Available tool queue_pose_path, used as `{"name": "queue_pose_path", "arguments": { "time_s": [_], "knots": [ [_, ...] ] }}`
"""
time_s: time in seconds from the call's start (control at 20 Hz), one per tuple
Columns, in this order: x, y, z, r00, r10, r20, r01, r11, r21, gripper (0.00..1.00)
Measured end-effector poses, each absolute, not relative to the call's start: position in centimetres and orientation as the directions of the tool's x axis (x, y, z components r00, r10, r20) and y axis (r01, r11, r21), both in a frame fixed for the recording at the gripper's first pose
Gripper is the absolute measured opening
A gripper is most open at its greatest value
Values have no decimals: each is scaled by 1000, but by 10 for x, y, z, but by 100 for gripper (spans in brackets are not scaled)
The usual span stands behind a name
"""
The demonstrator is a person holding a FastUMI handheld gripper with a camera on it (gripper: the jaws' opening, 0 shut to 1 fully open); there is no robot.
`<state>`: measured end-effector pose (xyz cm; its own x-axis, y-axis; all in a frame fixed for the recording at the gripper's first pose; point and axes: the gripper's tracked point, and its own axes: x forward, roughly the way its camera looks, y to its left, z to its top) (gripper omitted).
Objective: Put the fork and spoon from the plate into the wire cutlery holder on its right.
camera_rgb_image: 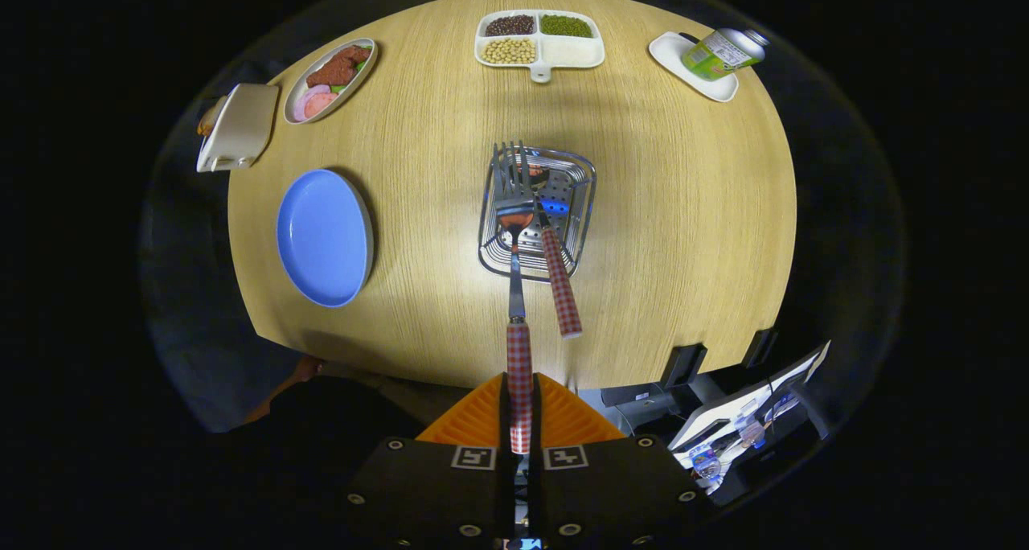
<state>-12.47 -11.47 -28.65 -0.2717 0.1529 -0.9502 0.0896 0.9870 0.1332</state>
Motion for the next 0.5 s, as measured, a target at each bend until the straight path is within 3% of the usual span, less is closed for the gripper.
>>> {"name": "queue_pose_path", "arguments": {
  "time_s": [0.5],
  "knots": [
    [-133,-121,-284,-543,140,-828,2,986,166,8]
  ]
}}
